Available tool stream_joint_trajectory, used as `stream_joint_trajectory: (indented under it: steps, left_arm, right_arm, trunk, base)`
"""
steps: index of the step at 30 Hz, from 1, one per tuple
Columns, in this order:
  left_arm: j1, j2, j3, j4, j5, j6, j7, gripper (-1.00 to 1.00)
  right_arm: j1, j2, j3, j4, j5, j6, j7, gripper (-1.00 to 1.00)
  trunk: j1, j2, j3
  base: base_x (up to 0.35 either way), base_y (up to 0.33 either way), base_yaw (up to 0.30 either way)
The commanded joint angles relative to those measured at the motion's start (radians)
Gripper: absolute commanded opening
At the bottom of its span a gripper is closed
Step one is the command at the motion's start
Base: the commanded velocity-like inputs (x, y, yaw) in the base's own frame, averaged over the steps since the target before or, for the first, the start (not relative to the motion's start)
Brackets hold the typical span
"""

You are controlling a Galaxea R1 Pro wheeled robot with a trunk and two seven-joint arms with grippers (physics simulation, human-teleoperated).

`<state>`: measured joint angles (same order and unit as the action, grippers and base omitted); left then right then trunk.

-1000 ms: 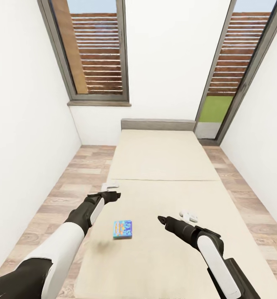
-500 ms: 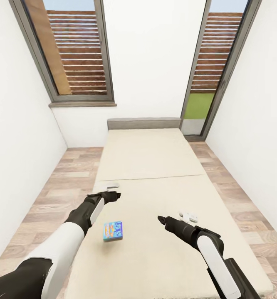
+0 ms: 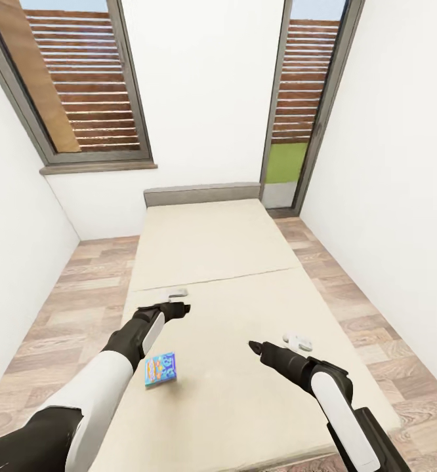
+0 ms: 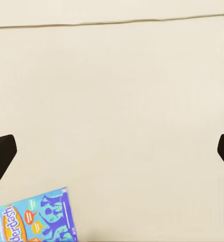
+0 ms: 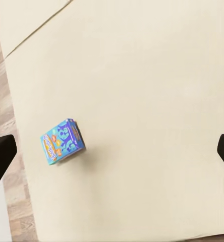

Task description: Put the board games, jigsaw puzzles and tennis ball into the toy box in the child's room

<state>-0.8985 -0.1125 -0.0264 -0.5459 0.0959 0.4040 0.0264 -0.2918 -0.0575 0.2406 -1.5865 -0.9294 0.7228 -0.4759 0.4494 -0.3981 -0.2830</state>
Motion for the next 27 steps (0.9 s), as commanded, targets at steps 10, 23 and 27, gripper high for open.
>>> stream_joint_trajectory:
  steps: [10, 23, 27]
  left_arm:
    - [0.000, 0.001, -0.003, -0.002, 0.010, 0.006, 0.003, 1.00]
    - [0.000, 0.001, -0.003, -0.002, 0.009, 0.006, 0.003, 1.00]
    - [0.000, 0.001, -0.003, -0.002, 0.009, 0.006, 0.003, 1.00]
  right_arm:
    - [-0.001, -0.001, 0.003, -0.001, -0.009, 0.001, -0.010, 1.00]
    - [-0.001, -0.001, 0.003, -0.001, -0.009, 0.001, -0.010, 1.00]
    - [-0.002, -0.001, 0.003, -0.001, -0.009, 0.001, -0.010, 1.00]
  trunk:
    - [0.001, -0.002, -0.003]
    - [0.001, -0.002, -0.004]
    - [0.001, -0.002, -0.006]
  base:
    - [0.000, 0.000, -0.048]
    - [0.000, 0.000, -0.004]
    - [0.000, 0.000, 0.000]
